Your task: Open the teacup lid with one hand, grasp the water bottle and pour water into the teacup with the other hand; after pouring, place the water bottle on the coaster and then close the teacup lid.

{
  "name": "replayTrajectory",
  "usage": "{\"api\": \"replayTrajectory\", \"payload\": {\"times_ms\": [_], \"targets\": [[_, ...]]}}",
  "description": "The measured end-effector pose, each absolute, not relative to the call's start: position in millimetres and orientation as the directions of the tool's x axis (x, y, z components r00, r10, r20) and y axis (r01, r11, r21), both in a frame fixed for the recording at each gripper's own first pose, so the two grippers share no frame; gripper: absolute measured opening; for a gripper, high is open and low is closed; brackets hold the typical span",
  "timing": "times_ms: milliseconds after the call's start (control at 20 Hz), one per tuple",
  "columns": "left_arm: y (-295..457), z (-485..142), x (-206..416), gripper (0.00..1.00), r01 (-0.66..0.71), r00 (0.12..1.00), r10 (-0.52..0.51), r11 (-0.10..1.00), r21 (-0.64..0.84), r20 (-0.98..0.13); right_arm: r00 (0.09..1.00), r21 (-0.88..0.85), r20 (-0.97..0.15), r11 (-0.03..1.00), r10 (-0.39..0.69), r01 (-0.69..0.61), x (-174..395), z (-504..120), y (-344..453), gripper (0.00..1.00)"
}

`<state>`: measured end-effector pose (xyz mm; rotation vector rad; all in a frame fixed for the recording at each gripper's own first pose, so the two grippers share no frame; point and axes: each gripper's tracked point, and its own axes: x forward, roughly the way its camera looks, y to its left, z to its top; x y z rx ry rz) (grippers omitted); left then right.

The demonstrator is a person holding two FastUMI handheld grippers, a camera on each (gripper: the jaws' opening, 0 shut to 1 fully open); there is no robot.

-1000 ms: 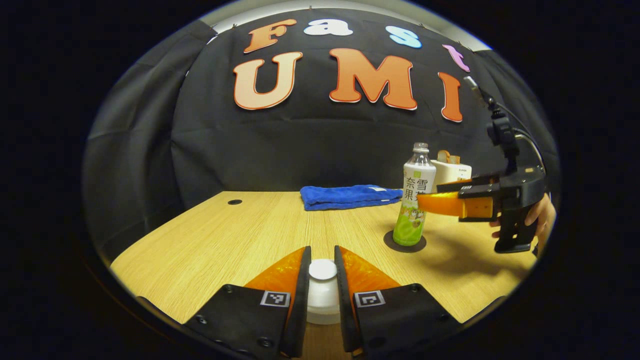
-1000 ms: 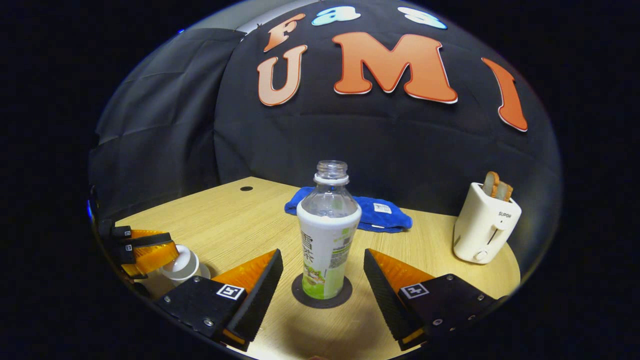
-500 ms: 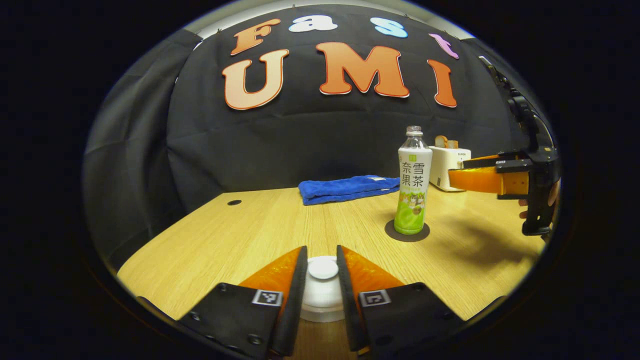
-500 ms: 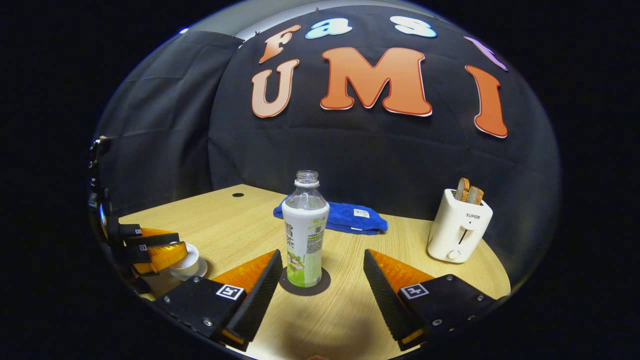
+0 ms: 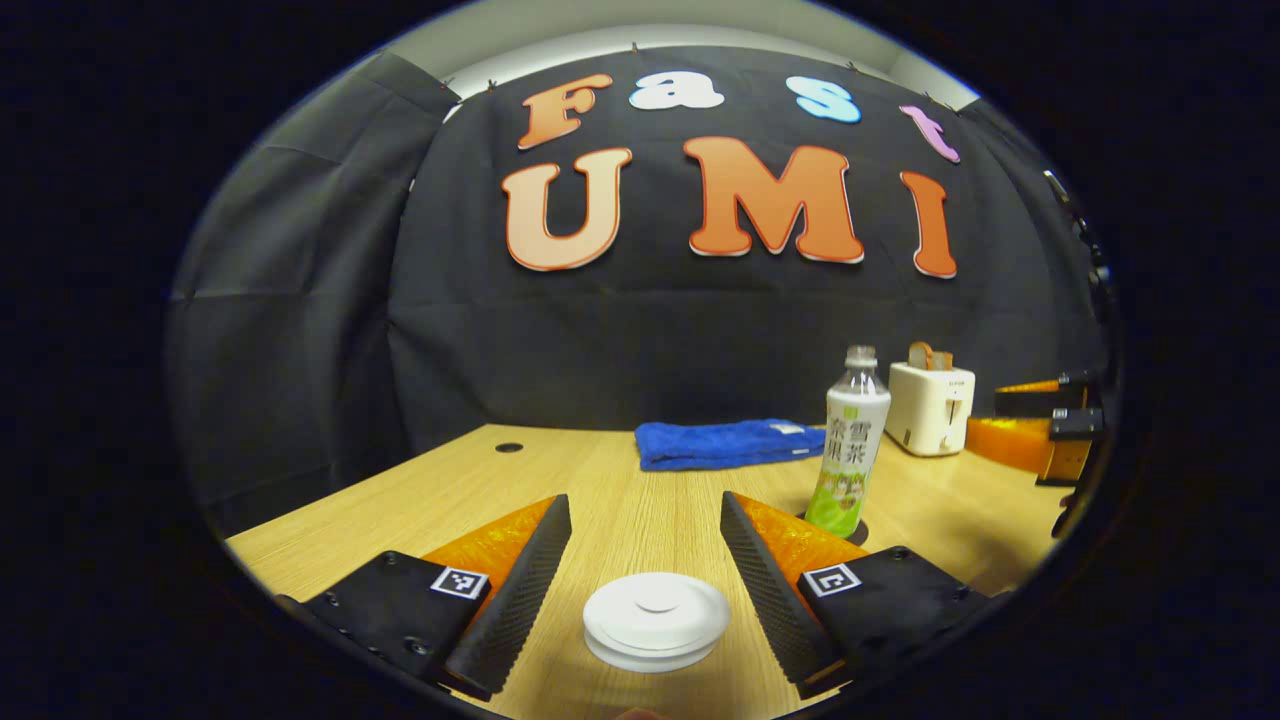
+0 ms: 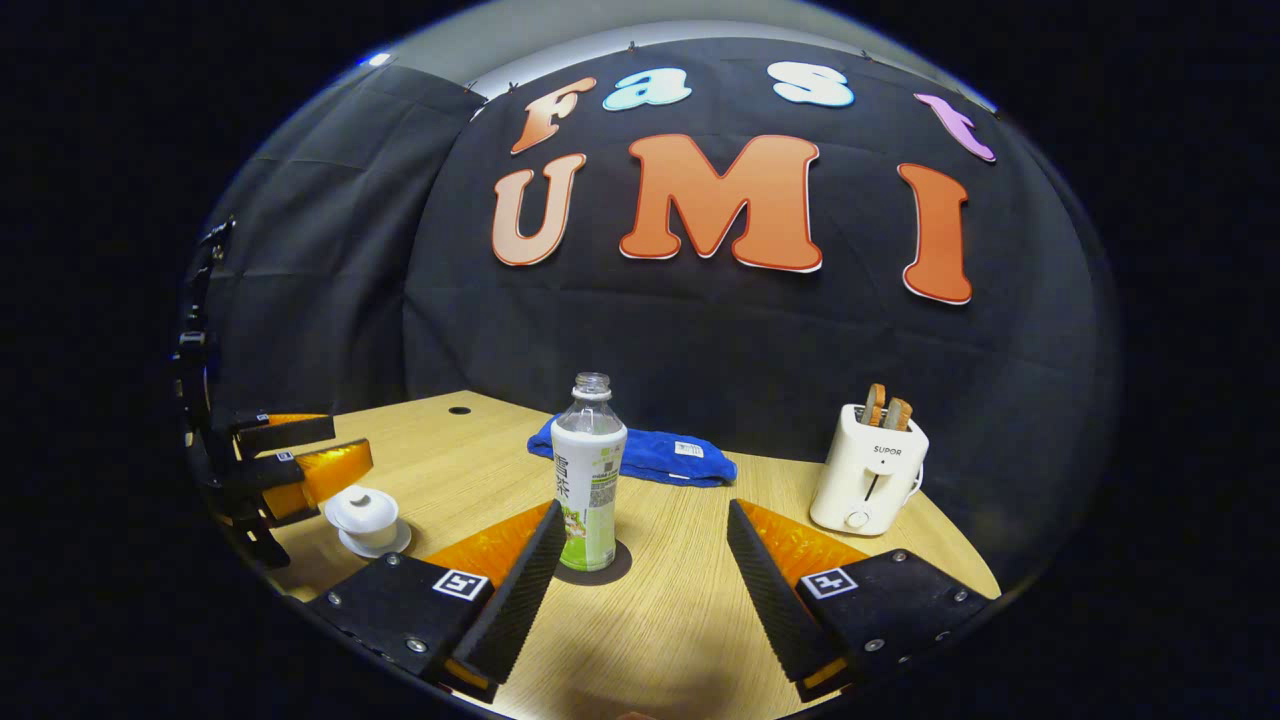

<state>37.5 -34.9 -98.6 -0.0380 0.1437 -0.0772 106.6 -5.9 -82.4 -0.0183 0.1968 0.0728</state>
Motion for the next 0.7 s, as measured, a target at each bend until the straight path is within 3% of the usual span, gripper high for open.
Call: {"api": "replayTrajectory", "payload": {"times_ms": [450, 700], "targets": [[-60.4, 4.9, 6.5, 0.98, 0.089, 0.994, -0.087, 0.996, -0.028, 0.072, 0.993, 0.078, -0.111, 0.996, -0.040, 0.049, 75.2, -40.7, -32.8, 0.97], [-59.2, 29.3, -4.3, 0.95, 0.082, 0.989, -0.076, 0.996, -0.040, 0.126, 0.995, 0.070, -0.046, 0.993, -0.093, 0.096, 56.6, -15.0, -43.8, 0.97]]}}
